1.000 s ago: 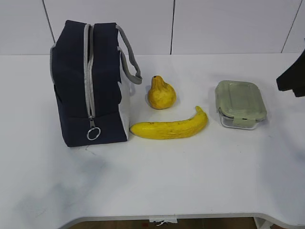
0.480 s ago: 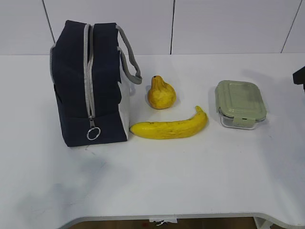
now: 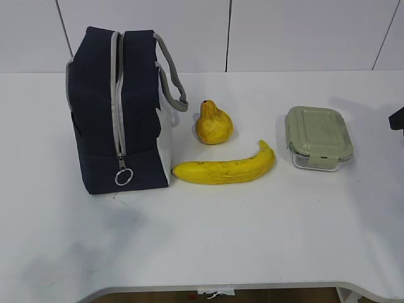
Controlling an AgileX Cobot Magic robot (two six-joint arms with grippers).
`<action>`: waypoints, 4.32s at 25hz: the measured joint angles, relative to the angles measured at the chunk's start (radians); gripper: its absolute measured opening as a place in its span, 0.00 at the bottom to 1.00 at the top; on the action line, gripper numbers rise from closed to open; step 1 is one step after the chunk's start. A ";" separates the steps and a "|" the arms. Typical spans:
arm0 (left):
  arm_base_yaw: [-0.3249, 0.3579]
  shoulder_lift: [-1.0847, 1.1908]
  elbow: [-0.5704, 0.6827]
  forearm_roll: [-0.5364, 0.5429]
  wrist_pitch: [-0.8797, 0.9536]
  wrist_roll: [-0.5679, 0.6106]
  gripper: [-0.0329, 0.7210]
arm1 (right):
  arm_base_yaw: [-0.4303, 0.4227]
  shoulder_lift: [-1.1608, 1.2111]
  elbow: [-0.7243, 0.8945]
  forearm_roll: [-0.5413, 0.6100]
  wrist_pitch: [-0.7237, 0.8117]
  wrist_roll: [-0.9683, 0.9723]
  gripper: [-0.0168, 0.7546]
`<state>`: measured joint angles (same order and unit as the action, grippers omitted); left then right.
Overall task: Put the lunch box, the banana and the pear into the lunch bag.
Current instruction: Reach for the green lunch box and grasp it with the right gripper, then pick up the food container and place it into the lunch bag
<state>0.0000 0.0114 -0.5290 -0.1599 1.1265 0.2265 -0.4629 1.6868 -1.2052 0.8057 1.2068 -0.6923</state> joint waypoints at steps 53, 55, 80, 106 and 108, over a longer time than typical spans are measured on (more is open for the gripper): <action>0.000 0.000 0.000 0.000 0.000 0.000 0.36 | 0.000 0.512 -0.261 0.343 -0.025 -0.213 0.75; 0.000 0.000 0.000 0.000 0.000 0.000 0.36 | 0.000 0.515 -0.261 0.354 -0.025 -0.224 0.75; 0.000 0.000 0.000 -0.002 0.000 0.000 0.36 | 0.116 0.587 -0.261 0.423 -0.033 -0.270 0.75; 0.000 0.000 0.000 -0.002 0.000 0.000 0.36 | 0.118 0.589 -0.263 0.456 -0.033 -0.281 0.53; 0.000 0.000 0.000 -0.002 0.000 0.000 0.36 | 0.118 0.589 -0.263 0.456 -0.033 -0.281 0.52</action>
<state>0.0000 0.0114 -0.5290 -0.1616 1.1260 0.2265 -0.3449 2.2755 -1.4682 1.2620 1.1736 -0.9730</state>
